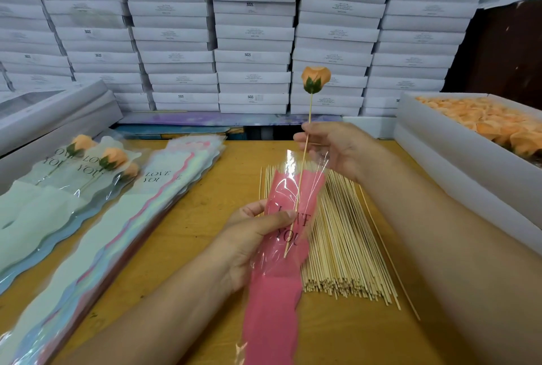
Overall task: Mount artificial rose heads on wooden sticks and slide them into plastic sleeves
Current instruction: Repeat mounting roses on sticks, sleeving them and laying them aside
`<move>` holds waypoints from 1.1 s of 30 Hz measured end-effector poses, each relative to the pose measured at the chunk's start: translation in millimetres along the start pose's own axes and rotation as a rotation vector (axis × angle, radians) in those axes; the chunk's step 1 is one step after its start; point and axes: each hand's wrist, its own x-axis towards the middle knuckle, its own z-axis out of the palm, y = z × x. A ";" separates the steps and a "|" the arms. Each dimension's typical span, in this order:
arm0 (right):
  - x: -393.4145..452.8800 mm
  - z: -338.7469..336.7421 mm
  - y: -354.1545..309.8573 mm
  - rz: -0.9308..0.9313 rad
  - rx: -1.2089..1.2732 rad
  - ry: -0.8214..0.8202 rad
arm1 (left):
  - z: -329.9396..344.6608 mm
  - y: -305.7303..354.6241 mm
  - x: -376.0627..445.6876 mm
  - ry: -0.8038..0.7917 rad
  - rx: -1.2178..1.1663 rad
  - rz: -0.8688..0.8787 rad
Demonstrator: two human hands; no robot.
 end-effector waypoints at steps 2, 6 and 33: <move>3.9 0.2 -3.3 -0.010 0.008 0.018 | -0.7 -0.3 -0.2 0.008 0.000 -0.003; 4.9 -1.5 -1.7 -0.011 0.013 0.018 | -1.6 -1.6 0.0 0.024 0.019 0.008; -3.6 -9.4 -14.1 -0.013 -0.036 0.039 | -0.4 -2.5 -2.1 -0.014 0.038 0.028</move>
